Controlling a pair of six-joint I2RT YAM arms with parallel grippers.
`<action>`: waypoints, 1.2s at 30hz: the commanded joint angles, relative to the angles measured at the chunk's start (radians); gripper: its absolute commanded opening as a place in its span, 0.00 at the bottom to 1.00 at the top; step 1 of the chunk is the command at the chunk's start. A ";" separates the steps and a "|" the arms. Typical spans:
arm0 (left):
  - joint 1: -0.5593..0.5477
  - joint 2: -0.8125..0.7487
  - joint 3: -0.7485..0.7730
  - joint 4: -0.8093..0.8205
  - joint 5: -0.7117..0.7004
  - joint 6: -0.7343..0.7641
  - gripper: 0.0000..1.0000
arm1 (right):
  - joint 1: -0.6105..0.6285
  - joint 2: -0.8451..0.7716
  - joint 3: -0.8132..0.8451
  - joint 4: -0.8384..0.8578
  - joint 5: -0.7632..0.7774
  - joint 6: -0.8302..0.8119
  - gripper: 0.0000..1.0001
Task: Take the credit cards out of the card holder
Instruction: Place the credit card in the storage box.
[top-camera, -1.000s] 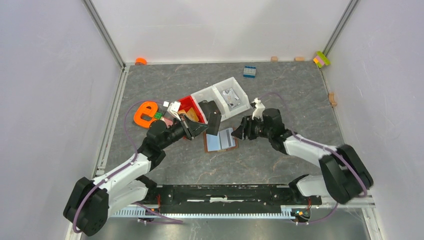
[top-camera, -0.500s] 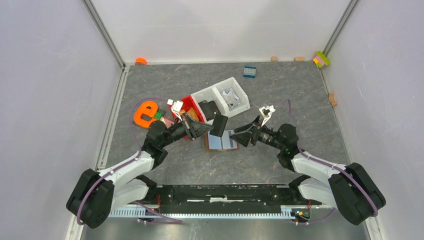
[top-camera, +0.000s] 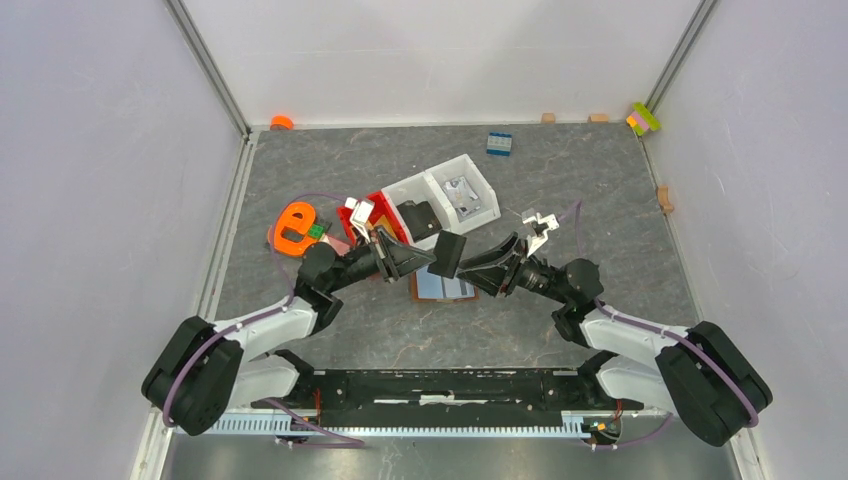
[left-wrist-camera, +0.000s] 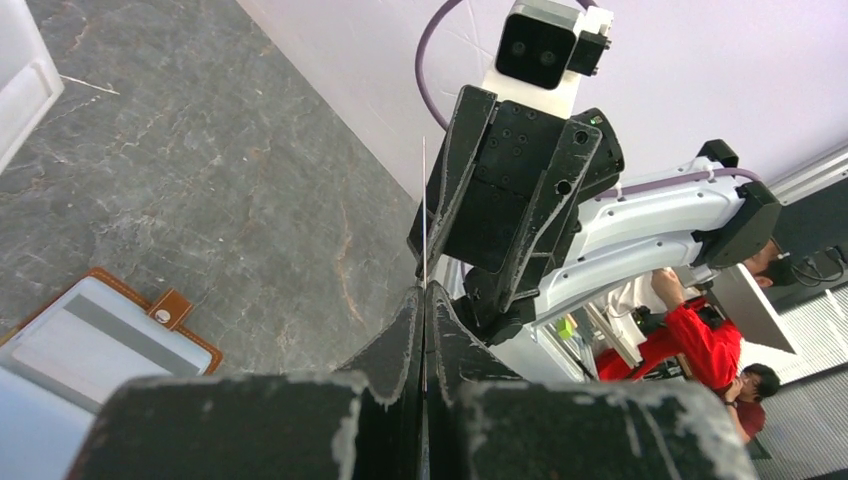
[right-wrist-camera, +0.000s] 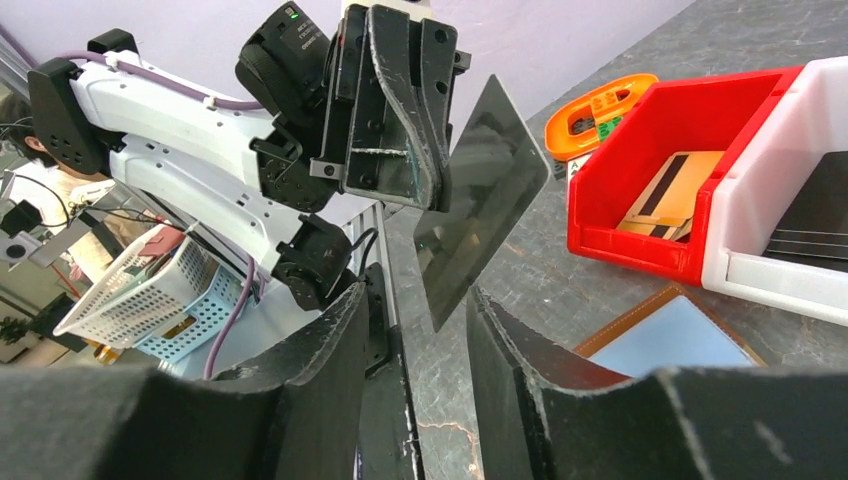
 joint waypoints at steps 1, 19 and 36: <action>-0.029 0.017 0.009 0.106 0.025 -0.036 0.02 | 0.008 0.001 -0.011 0.084 0.008 0.014 0.44; -0.082 -0.033 0.053 -0.151 -0.075 0.103 0.35 | 0.008 -0.012 0.025 -0.050 0.011 -0.053 0.08; -0.081 -0.310 0.063 -0.711 -0.652 0.275 0.59 | 0.007 0.291 0.445 -0.718 0.150 -0.322 0.00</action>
